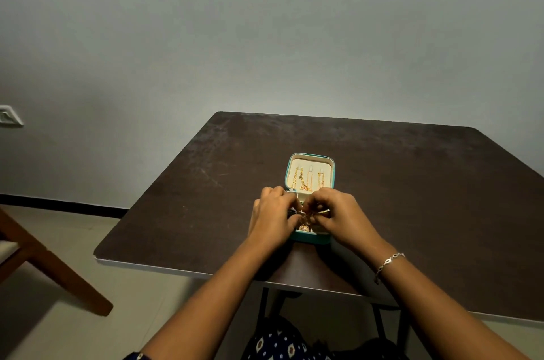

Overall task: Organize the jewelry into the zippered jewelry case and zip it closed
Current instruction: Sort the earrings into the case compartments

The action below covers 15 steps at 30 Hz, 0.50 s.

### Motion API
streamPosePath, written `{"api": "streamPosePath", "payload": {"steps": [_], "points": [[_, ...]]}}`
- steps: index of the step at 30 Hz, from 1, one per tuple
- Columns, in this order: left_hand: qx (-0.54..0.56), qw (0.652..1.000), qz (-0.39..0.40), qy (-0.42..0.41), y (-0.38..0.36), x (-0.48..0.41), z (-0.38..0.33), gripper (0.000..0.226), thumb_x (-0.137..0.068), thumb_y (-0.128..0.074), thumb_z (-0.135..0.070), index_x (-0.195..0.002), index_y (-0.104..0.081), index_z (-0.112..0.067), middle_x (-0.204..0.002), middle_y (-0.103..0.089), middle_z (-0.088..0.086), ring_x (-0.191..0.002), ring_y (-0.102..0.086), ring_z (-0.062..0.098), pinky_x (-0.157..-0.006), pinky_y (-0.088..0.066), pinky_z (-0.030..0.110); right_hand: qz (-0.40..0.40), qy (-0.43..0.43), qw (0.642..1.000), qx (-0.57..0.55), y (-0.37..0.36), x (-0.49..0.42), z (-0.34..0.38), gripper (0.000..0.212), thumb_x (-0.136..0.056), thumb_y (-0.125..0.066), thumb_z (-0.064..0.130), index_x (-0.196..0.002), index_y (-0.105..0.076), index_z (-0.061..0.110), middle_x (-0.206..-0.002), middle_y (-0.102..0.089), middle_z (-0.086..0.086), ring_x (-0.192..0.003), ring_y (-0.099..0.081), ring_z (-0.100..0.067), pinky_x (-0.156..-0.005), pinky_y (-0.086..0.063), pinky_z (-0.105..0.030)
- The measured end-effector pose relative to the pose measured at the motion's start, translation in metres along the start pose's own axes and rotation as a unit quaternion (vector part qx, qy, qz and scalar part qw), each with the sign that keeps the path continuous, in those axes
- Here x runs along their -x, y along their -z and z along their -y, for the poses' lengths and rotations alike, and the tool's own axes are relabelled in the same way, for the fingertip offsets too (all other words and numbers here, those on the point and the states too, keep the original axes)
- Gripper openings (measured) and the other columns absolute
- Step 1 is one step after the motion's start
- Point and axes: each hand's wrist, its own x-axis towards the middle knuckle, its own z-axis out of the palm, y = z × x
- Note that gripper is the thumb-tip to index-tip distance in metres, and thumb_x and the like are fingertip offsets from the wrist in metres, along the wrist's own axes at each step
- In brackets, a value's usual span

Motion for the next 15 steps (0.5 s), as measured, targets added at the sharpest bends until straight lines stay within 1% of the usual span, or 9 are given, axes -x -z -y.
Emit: {"api": "streamPosePath", "payload": {"steps": [3, 6, 8, 11, 13, 15], "points": [[-0.014, 1.0, -0.002, 0.002, 0.0006, -0.0005, -0.0018, 0.019, -0.088, -0.058, -0.027, -0.104, -0.063, -0.019, -0.114, -0.051, 0.0, -0.115, -0.038, 0.017, -0.094, -0.035, 0.031, -0.022, -0.019, 0.999, -0.032, -0.0014, 0.001, -0.0025, 0.018, -0.076, -0.063, -0.007, -0.085, -0.067, 0.008, -0.095, -0.064, -0.002, -0.088, -0.059, -0.011, -0.082, -0.049, -0.02], [-0.023, 1.0, 0.011, -0.003, 0.0009, -0.0005, -0.0031, 0.022, -0.089, -0.057, -0.028, -0.109, -0.065, -0.021, -0.115, -0.05, 0.001, -0.115, -0.037, 0.018, -0.094, -0.035, 0.032, -0.021, -0.02, 0.999, -0.033, -0.0018, 0.0007, -0.003, 0.018, -0.076, -0.064, -0.006, -0.086, -0.066, 0.008, -0.096, -0.064, -0.003, -0.089, -0.06, -0.012, -0.081, -0.048, -0.019], [-0.025, 1.0, 0.012, -0.007, 0.0006, 0.0003, -0.0031, 0.023, -0.09, -0.055, -0.027, -0.11, -0.064, -0.021, -0.114, -0.05, 0.002, -0.114, -0.037, 0.019, -0.093, -0.035, 0.032, -0.012, -0.005, 1.0, -0.015, -0.0033, -0.0002, -0.0019, 0.016, -0.076, -0.065, -0.004, -0.087, -0.066, 0.008, -0.098, -0.064, -0.004, -0.091, -0.06, -0.014, -0.083, -0.049, -0.023], [-0.014, 1.0, -0.003, -0.008, -0.0004, 0.0011, -0.0021, 0.02, -0.091, -0.053, -0.024, -0.108, -0.062, -0.018, -0.114, -0.051, 0.002, -0.114, -0.038, 0.018, -0.092, -0.035, 0.031, 0.002, 0.018, 0.999, 0.034, -0.0058, -0.0005, -0.0008, 0.015, -0.077, -0.064, -0.001, -0.091, -0.065, 0.006, -0.099, -0.063, -0.007, -0.095, -0.06, -0.021, -0.085, -0.05, -0.036], [-0.003, 1.0, -0.007, -0.009, -0.0005, 0.0015, -0.0014, 0.02, -0.091, -0.052, -0.022, -0.108, -0.061, -0.017, -0.115, -0.052, 0.001, -0.114, -0.038, 0.016, -0.093, -0.034, 0.03, 0.008, 0.029, 0.998, 0.055, -0.0077, 0.0009, -0.001, 0.018, -0.078, -0.064, 0.001, -0.094, -0.065, 0.007, -0.102, -0.064, -0.008, -0.097, -0.059, -0.023, -0.086, -0.049, -0.039], [0.0, 1.0, 0.003, -0.013, -0.0006, 0.0016, -0.0002, 0.022, -0.091, -0.052, -0.022, -0.111, -0.06, -0.017, -0.115, -0.051, 0.001, -0.115, -0.037, 0.016, -0.094, -0.034, 0.031, 0.007, 0.048, 0.997, 0.067, -0.0104, 0.003, -0.0018, 0.026, -0.078, -0.063, -0.001, -0.101, -0.065, 0.009, -0.106, -0.063, -0.007, -0.1, -0.059, -0.024, -0.087, -0.049, -0.039]]}}
